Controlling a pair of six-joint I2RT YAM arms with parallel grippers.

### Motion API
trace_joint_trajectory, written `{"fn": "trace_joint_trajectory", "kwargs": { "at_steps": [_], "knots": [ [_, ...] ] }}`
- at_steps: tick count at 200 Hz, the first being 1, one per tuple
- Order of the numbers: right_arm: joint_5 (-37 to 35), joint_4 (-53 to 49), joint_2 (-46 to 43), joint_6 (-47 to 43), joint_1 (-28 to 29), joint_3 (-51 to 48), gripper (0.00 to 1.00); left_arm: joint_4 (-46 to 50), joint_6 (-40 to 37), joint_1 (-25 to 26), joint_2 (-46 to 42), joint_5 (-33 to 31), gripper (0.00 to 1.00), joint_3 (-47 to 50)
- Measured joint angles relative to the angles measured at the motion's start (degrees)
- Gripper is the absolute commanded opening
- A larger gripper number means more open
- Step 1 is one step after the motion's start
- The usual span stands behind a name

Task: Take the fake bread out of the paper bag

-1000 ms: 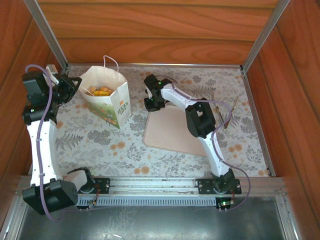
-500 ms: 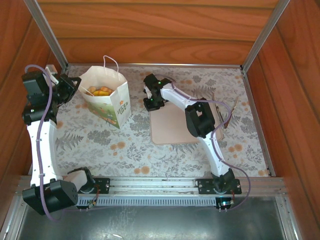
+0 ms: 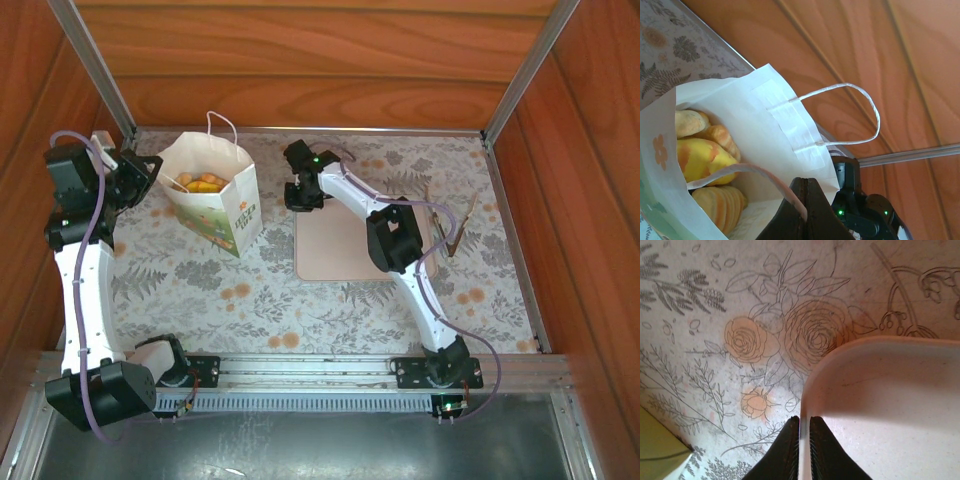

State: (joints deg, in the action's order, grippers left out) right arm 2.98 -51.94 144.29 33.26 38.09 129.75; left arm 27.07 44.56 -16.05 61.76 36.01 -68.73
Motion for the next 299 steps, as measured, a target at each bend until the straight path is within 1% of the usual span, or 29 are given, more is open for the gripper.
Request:
{"fn": "trace_joint_trajectory", "kwargs": {
  "at_steps": [18,28,45,63,75,99,117,127,129,133,138,147,158,171,192,207,230,262,299],
  "knots": [
    [-0.3,-0.2,0.2,2.1,-0.3,0.4,0.14,0.0,0.0,0.0,0.0,0.0,0.00,0.0],
    [-0.1,-0.3,0.3,3.0,-0.6,0.4,0.20,0.0,0.0,0.0,0.0,0.0,0.00,0.0],
    [0.4,-0.6,0.3,3.2,-0.7,0.5,0.34,0.0,0.1,0.0,0.0,0.0,0.00,0.0],
    [1.1,-0.2,-0.2,2.5,-1.1,0.0,0.41,0.0,0.2,0.0,0.0,0.0,0.00,0.0],
    [1.9,0.3,-2.3,0.8,-1.5,-2.3,0.43,0.0,0.2,0.0,0.0,0.0,0.00,0.0],
    [2.3,0.5,-12.6,-2.2,-3.0,-11.8,0.46,0.0,0.2,0.0,0.0,-0.1,0.00,0.0],
    [3.0,2.9,-25.0,-3.8,-5.8,-22.9,0.46,0.0,0.2,0.0,-0.3,-0.3,0.00,0.0],
    [4.1,4.5,-32.9,-4.3,-8.7,-30.9,0.45,0.0,0.2,0.0,-0.5,-0.4,0.00,0.0],
    [4.3,4.8,-35.5,-4.4,-10.1,-33.6,0.45,0.0,0.2,0.0,-0.6,-0.4,0.00,0.0],
    [4.5,4.9,-36.8,-4.4,-10.8,-34.9,0.45,0.0,0.2,0.0,-0.7,-0.4,0.00,0.0],
    [4.8,5.7,-40.8,-4.5,-13.2,-39.4,0.45,0.1,0.2,0.0,-0.8,-0.4,0.00,0.0],
    [4.8,6.0,-44.8,-4.6,-17.2,-44.8,0.44,0.1,0.2,0.0,-0.9,-0.5,0.00,0.0],
    [4.5,6.4,-47.6,-4.7,-21.8,-50.2,0.44,0.2,0.2,0.0,-1.0,-0.7,0.00,0.0],
    [3.9,6.4,-48.7,-4.8,-25.8,-56.0,0.44,0.4,0.2,0.0,-1.0,-0.8,0.00,0.0],
    [3.0,5.6,-48.3,-5.2,-28.5,-63.2,0.43,0.5,0.2,0.0,-1.0,-0.8,0.00,0.0],
    [2.5,4.8,-48.3,-5.7,-29.7,-66.4,0.43,0.5,0.1,0.0,-1.0,-0.8,0.00,0.0],
    [1.4,4.7,-48.5,-6.6,-31.0,-68.7,0.43,0.7,0.1,0.0,-1.1,-0.8,0.00,0.0],
    [-0.3,5.1,-48.6,-7.5,-31.6,-70.4,0.43,0.8,0.1,0.0,-1.1,-0.8,0.00,0.0],
    [-1.4,5.7,-48.6,-7.6,-32.2,-74.5,0.42,0.8,0.1,0.0,-1.1,-0.8,0.00,0.0]
  ]
}}
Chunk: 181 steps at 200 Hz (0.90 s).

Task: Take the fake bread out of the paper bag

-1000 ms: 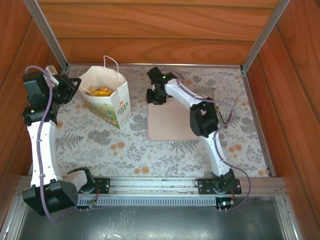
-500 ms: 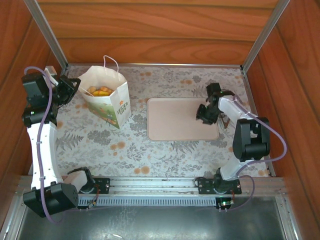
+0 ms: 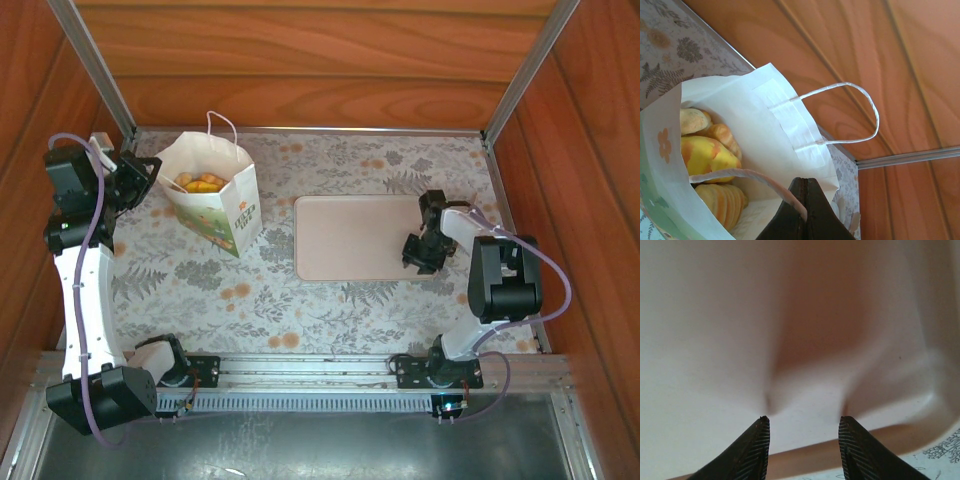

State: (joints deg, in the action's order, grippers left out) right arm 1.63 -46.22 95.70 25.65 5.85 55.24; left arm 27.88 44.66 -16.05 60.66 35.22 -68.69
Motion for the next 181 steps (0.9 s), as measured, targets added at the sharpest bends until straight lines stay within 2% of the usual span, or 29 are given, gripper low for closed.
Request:
{"fn": "trace_joint_trajectory", "kwargs": {
  "at_steps": [52,69,103,147,162,181],
  "knots": [
    [0.1,0.8,-3.3,0.5,0.0,-3.3,0.42,0.0,-0.1,0.0,0.0,0.0,0.00,0.0],
    [0.5,0.8,-3.6,0.5,0.0,-3.3,0.38,0.0,-0.1,0.0,0.0,0.0,0.00,0.0],
    [2.8,0.2,-3.7,0.4,-0.3,-2.3,0.41,0.0,-0.2,0.0,0.1,0.0,0.00,0.0],
    [10.6,3.0,-10.6,-0.5,1.1,7.8,0.46,0.0,-0.8,0.0,0.1,0.2,0.00,0.0],
    [14.2,6.9,-12.8,-0.7,4.1,13.0,0.47,0.0,-0.9,0.0,0.1,0.2,0.00,0.0],
    [17.2,10.6,-11.5,-1.2,9.9,20.8,0.49,0.0,-0.9,0.0,0.1,0.3,0.00,0.0]
  ]
}}
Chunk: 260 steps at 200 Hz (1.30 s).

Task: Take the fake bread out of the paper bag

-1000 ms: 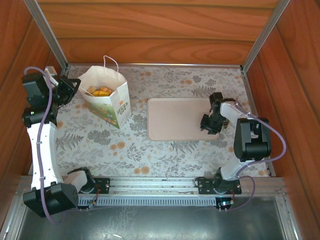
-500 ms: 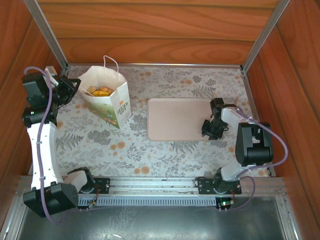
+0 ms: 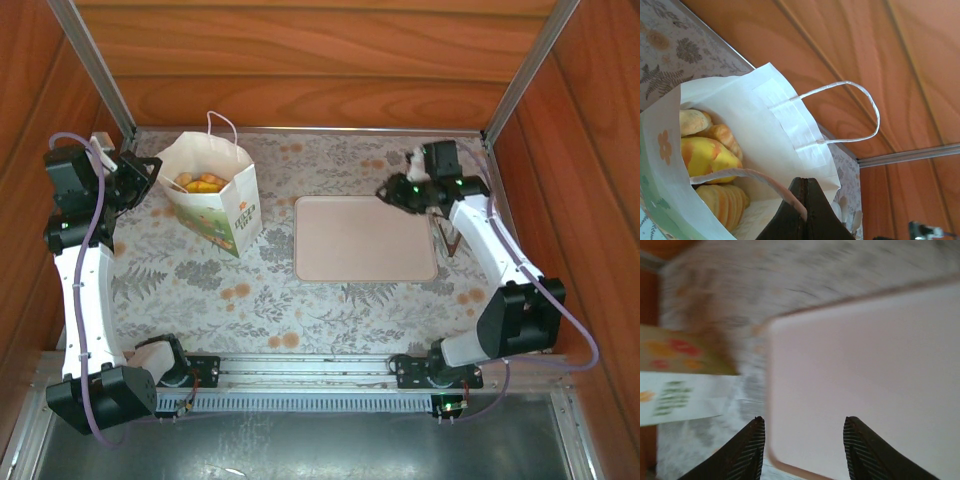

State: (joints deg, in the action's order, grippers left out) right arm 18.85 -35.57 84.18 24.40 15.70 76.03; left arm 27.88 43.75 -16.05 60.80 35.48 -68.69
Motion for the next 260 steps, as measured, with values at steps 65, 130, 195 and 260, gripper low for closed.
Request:
{"fn": "trace_joint_trajectory", "kwargs": {
  "at_steps": [65,130,195,260],
  "knots": [
    [6.4,1.9,25.4,-1.2,17.1,35.5,0.52,0.0,0.2,0.0,-0.5,0.6,0.00,0.4],
    [4.9,-11.6,46.5,-7.7,24.6,69.4,0.56,0.0,0.2,0.0,-0.9,1.3,0.00,1.2],
    [0.1,-11.8,53.0,-8.2,26.4,75.9,0.47,0.0,0.1,0.0,-0.6,2.5,0.00,1.1],
    [-2.6,-11.4,53.9,-4.4,26.7,75.3,0.23,0.9,-0.3,0.0,3.8,4.4,0.00,-4.0]
  ]
}}
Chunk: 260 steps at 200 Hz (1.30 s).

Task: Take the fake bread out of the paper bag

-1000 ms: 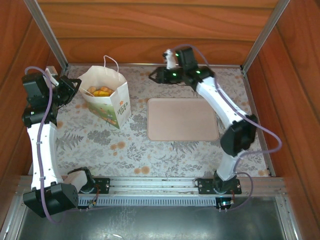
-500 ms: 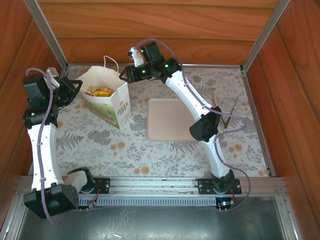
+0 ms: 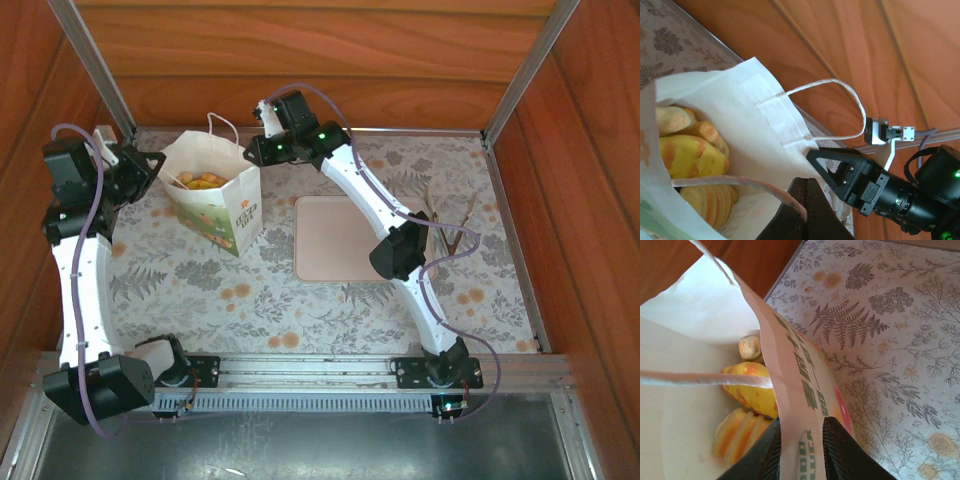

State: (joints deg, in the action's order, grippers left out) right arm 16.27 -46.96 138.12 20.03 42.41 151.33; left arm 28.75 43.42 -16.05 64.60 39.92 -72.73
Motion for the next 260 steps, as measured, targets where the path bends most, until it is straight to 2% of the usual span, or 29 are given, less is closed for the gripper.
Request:
{"fn": "trace_joint_trajectory", "kwargs": {
  "at_steps": [30,62,88,125,169,227,260],
  "knots": [
    [1.1,0.2,-2.1,3.1,0.0,-3.1,0.21,1.6,-0.4,0.0,4.6,1.2,0.00,-6.9],
    [4.5,0.3,-3.2,6.3,0.0,-5.2,0.24,2.9,-1.3,0.0,8.4,2.6,0.00,-13.8],
    [8.2,2.3,-4.6,9.4,0.1,-10.8,0.26,3.5,-1.9,0.6,10.5,3.5,0.00,-16.6],
    [9.9,4.7,-4.7,12.9,1.0,-17.6,0.34,4.2,-2.9,2.8,12.2,4.5,0.00,-16.7],
    [11.5,7.7,-5.0,14.3,1.9,-19.7,0.47,4.9,-4.0,4.1,12.1,6.3,0.00,-14.7],
    [10.8,10.8,-6.9,15.7,1.4,-26.8,0.49,5.2,-5.3,5.3,12.0,8.6,0.00,-14.0],
    [9.8,14.3,-14.8,16.3,1.4,-39.0,0.53,5.6,-6.2,5.4,12.0,10.1,0.00,-14.0]
  ]
}}
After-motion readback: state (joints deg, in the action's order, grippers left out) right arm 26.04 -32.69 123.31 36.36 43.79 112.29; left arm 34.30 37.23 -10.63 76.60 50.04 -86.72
